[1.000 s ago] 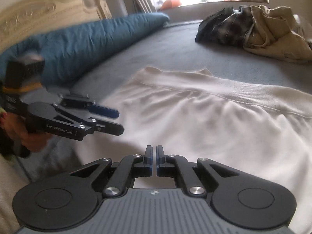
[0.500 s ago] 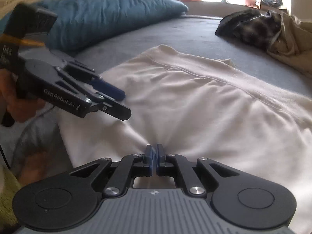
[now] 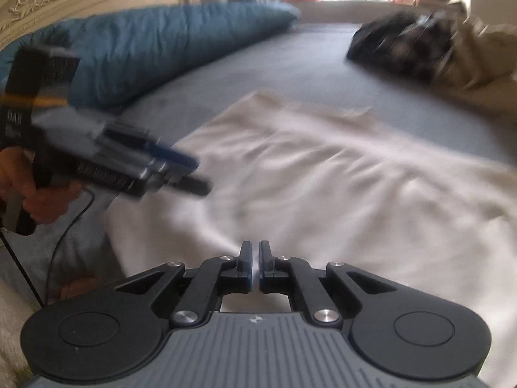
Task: Fold clothes
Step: 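Lift both tools above the folded sweatshirt and hold them open, then move both tools over the folded sweatshirt and open the right tool, then hover both open tools above the ribbed hem of the sweatshirt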
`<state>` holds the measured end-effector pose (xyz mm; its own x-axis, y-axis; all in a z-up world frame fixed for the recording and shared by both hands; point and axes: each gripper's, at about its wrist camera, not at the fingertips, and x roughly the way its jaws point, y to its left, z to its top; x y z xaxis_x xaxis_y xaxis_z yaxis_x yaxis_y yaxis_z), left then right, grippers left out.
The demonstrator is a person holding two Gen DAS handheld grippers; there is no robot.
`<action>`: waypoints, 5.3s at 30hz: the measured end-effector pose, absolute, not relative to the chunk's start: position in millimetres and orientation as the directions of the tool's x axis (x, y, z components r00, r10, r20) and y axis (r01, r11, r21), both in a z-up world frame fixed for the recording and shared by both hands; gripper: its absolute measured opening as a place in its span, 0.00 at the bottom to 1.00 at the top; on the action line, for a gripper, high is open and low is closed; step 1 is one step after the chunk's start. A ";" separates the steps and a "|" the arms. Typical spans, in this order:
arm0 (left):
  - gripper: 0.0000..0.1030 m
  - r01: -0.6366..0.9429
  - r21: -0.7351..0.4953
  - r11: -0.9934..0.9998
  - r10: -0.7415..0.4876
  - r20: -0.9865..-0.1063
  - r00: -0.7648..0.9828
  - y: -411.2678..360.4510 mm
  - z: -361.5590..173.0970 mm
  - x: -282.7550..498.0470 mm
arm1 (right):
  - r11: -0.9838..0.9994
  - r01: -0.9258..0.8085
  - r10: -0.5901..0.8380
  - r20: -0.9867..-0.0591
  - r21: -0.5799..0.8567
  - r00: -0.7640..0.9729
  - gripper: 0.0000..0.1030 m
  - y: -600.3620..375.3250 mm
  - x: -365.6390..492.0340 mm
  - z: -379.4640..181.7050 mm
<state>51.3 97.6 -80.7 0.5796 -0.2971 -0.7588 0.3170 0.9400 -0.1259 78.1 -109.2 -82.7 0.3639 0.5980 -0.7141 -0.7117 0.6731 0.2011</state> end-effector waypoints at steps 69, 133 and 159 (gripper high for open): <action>0.53 0.477 0.091 0.874 -0.250 -0.758 0.602 14.1 -91.8 41.7 | 0.892 -0.400 0.411 -0.744 0.209 0.528 0.05 -222.8 123.1 -61.0; 0.99 0.046 0.235 0.971 0.189 -0.870 0.455 17.0 -87.7 118.3 | 0.900 -0.434 0.295 -0.767 0.023 0.570 0.54 -144.0 134.3 -98.4; 1.00 -0.051 0.207 0.977 0.208 -0.881 0.425 19.0 -88.4 118.2 | 0.941 -0.339 0.199 -0.815 0.004 0.544 1.00 -139.6 137.0 -103.8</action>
